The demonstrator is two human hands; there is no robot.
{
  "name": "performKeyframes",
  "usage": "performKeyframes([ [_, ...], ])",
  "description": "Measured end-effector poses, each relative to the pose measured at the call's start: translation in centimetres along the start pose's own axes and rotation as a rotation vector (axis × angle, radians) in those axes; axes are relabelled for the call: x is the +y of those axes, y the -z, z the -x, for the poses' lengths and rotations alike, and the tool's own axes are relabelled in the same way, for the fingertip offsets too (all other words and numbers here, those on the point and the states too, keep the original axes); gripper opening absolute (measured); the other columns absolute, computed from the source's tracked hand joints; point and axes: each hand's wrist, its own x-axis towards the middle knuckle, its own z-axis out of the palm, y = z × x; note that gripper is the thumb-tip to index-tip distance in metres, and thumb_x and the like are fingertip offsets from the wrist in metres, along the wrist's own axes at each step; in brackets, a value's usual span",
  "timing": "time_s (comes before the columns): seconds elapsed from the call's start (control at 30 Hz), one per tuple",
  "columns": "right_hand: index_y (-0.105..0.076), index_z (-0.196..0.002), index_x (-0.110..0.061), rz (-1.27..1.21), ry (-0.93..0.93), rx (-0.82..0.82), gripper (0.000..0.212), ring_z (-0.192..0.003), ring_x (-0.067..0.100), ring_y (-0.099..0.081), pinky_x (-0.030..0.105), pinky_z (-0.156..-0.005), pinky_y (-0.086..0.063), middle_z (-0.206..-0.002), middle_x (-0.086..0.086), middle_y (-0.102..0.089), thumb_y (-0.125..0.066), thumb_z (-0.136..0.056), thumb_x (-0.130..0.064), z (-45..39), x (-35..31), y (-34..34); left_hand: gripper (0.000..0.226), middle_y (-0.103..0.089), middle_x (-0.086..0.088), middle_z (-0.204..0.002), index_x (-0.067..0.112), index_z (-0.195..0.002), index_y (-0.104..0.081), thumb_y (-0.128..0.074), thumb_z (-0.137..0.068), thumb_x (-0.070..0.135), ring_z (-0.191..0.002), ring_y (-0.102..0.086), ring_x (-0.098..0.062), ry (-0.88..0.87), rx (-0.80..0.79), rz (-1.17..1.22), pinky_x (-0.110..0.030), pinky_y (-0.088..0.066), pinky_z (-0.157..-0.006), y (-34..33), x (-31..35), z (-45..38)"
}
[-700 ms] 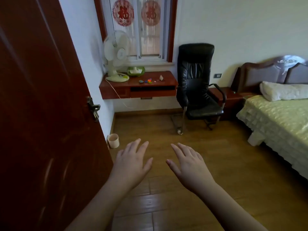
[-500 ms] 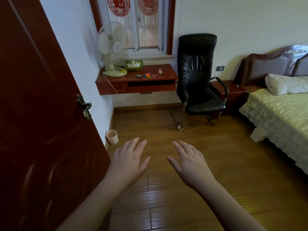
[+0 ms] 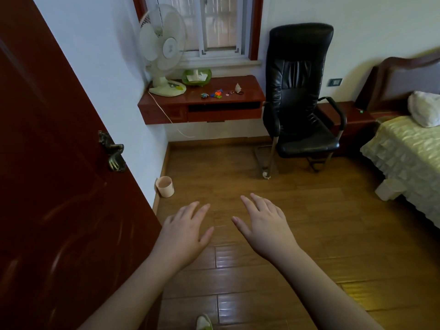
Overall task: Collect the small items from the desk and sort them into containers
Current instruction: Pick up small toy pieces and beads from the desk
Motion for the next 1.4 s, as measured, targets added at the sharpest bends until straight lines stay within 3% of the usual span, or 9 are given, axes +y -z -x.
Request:
performKeyframes([
  [0.53, -0.021, -0.151, -0.031, 0.093, -0.019, -0.006, 0.068, -0.146, 0.017, -0.021, 0.038, -0.118, -0.019, -0.159, -0.002, -0.025, -0.032, -0.093, -0.064, -19.6, -3.8, -1.1, 0.061, -0.024, 0.004, -0.157, 0.035, -0.149, -0.020, -0.038, -0.094, 0.056, -0.143, -0.024, -0.015, -0.045, 0.078, 0.079, -0.041, -0.028, -0.114, 2.8, -9.9, -18.8],
  [0.9, -0.015, -0.153, -0.030, 0.038, -0.040, -0.012, 0.072, -0.145, 0.016, -0.025, 0.036, -0.117, -0.022, -0.158, -0.003, -0.028, -0.035, -0.093, -0.063, -31.2, 0.5, -1.9, 0.063, -0.017, 0.004, -0.160, 0.037, -0.149, -0.017, -0.040, -0.094, 0.056, -0.145, -0.019, -0.015, -0.082, -0.067, 0.085, -0.043, -0.025, -0.115, 0.8, -8.6, -31.1],
  [1.4, -0.016, -0.153, -0.030, -0.079, 0.109, -0.071, 0.069, -0.147, 0.013, -0.019, 0.036, -0.118, -0.018, -0.159, -0.006, -0.024, -0.036, -0.094, -0.060, -52.2, 7.2, 2.0, 0.060, -0.020, 0.010, -0.158, 0.041, -0.148, -0.019, -0.039, -0.093, 0.058, -0.143, -0.026, -0.011, 0.088, -0.023, 0.083, -0.038, -0.027, -0.115, 3.4, -7.5, -50.1],
])
